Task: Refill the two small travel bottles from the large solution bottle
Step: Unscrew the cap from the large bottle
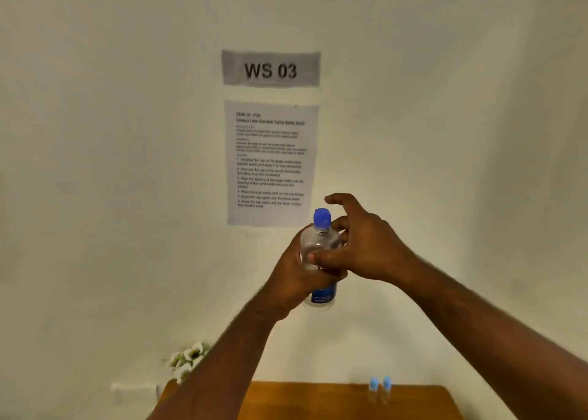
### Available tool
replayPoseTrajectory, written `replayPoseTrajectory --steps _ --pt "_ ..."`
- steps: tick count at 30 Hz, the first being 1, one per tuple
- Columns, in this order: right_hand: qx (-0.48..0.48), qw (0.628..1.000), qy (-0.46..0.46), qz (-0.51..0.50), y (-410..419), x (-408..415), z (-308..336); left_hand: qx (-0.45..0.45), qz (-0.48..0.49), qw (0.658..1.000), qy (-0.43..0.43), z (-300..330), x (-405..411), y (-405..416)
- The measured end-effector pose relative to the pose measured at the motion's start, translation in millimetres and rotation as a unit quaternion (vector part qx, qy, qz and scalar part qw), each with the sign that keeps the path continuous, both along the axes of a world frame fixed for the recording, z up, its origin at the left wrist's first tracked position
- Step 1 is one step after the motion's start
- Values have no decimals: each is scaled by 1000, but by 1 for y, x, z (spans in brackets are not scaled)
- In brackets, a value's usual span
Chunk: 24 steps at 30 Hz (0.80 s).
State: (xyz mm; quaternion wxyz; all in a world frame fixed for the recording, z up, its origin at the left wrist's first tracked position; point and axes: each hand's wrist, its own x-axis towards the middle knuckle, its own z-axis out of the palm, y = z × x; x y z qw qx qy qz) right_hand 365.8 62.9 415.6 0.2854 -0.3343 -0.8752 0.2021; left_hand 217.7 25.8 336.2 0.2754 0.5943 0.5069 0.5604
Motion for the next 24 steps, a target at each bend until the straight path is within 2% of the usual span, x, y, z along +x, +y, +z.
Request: replayPoseTrajectory --steps 4,11,15,18,24 --pt "-19 999 20 28 0 31 32 10 27 1000 -14 28 29 -2" --pt "54 995 83 0 -1 72 95 4 36 998 -45 58 64 1" --pt "150 987 10 -51 -5 76 126 5 44 999 -31 72 79 4" --pt "180 981 -22 -64 -8 74 138 17 46 998 -30 80 86 4" --pt "153 986 -46 42 -8 85 152 31 50 998 -35 90 91 0"
